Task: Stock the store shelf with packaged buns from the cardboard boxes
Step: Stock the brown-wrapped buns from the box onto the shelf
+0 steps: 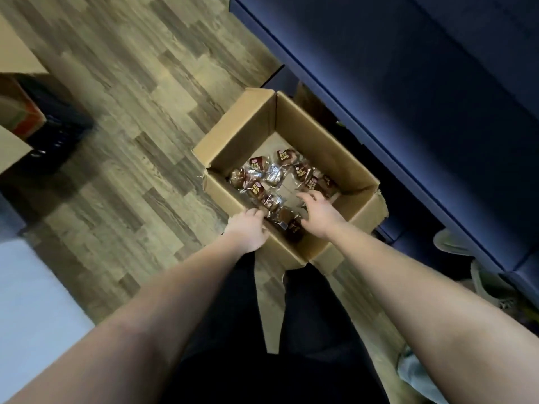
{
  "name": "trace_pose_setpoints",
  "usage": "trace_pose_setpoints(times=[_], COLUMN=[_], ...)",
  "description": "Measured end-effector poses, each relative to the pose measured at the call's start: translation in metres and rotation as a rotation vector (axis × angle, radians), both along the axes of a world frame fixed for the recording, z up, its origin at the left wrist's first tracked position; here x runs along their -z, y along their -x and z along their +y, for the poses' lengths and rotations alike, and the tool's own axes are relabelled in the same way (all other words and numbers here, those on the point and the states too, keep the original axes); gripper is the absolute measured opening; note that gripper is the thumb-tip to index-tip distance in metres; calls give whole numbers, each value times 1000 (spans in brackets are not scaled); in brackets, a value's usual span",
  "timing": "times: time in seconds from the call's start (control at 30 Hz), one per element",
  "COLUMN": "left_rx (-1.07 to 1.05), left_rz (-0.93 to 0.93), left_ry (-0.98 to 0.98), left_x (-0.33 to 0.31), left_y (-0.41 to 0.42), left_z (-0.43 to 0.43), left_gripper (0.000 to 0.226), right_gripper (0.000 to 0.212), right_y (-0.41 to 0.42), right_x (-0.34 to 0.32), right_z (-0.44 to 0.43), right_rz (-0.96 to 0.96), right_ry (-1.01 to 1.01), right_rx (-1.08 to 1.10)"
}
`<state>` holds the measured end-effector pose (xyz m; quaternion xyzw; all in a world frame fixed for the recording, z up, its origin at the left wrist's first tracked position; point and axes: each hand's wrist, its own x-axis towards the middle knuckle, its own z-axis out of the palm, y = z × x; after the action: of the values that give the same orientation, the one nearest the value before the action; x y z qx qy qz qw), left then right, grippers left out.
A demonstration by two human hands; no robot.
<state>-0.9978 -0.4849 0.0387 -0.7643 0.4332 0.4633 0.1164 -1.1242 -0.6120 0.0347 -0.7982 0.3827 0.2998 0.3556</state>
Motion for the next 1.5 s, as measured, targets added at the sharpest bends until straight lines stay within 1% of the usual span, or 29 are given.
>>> trace_pose_setpoints(times=[0.2, 0.33, 0.47, 0.6, 0.77, 0.93, 1.03, 1.13, 1.3, 1.43, 1.5], left_rx=[82, 92, 130, 132, 157, 120, 84, 76, 29, 87, 112], left_rz=[-34, -23, -30, -19, 11, 44, 53, 24, -43, -87, -92], left_ry=[30, 58, 46, -9, -81, -118, -112, -81, 31, 121, 179], left_x=[47, 83, 121, 151, 183, 218, 238, 255, 277, 299, 313], left_y=[10, 10, 7, 0, -7, -16, -21, -28, -48, -62, -68], left_z=[-11, -36, -55, -67, -70, -81, -89, -98, -117, -133, -145], left_gripper=[55, 49, 53, 58, 62, 59, 61, 67, 83, 93, 92], right_gripper=[77, 72, 69, 74, 81, 92, 93, 91, 88, 89, 90], right_y=[5, -2, -3, 4, 19, 23, 16, 9, 2, 0, 0], right_x=[59, 99, 138, 172, 206, 243, 264, 282, 311, 329, 335], right_z=[13, 15, 3, -15, -33, -52, -66, -79, -98, -106, -106], right_rz=[28, 35, 40, 75, 39, 97, 155, 178, 184, 219, 253], right_ry=[-22, -25, -39, -32, -25, 7, 46, 87, 105, 67, 77], right_rx=[2, -17, 58, 146, 294, 282, 277, 261, 250, 239, 212])
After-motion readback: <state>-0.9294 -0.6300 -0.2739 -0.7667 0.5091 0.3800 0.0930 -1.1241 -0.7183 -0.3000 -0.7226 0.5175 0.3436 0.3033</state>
